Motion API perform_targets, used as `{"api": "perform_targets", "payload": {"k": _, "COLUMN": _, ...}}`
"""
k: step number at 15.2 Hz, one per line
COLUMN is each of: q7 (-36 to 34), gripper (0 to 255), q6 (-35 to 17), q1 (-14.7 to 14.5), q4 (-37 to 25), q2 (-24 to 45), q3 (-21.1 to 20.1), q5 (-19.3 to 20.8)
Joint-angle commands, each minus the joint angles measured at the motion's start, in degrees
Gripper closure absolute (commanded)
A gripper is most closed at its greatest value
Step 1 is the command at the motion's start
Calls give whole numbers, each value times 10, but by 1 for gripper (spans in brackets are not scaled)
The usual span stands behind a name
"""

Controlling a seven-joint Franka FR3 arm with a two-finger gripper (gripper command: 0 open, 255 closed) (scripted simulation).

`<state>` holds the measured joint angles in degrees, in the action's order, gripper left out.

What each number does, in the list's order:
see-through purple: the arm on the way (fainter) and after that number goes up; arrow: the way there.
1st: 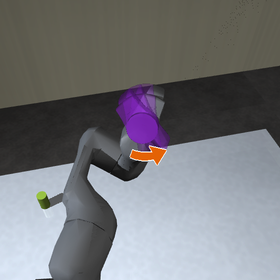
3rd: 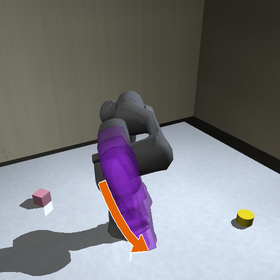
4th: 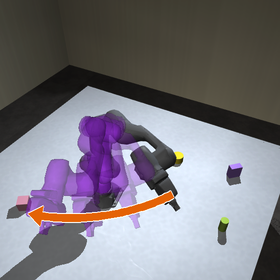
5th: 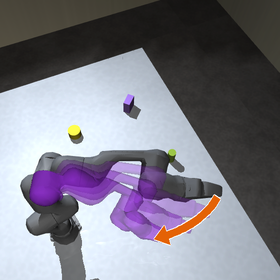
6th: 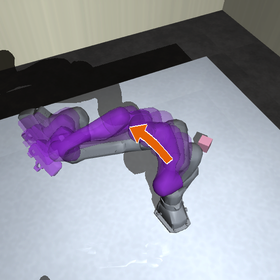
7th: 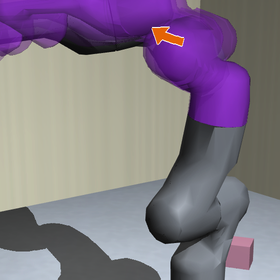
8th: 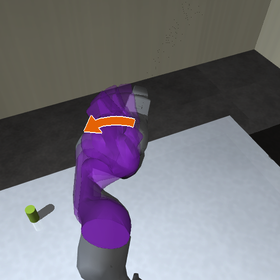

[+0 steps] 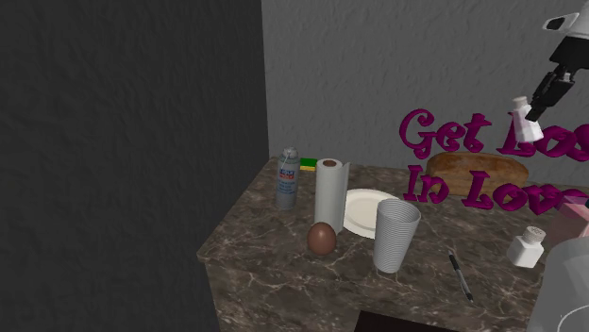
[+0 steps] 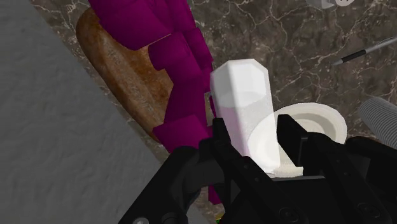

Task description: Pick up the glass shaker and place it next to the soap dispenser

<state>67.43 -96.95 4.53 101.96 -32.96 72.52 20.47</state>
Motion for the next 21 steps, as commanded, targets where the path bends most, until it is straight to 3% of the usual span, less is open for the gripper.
{"api": "perform_targets", "payload": {"k": 1, "q7": 0, "gripper": 255, "q6": -14, "q1": 4, "q4": 16, "q2": -4, "q3": 3, "q5": 4}}
{"api": "perform_targets", "payload": {"k": 15, "q7": 7, "gripper": 255, "q6": -117, "q1": 16, "q4": 116, "q2": -5, "q3": 39, "q5": 17}}
{"api": "perform_targets", "payload": {"k": 21, "q7": 7, "gripper": 255, "q6": -159, "q1": 7, "q4": 151, "q2": -8, "q3": 66, "q5": 29}}
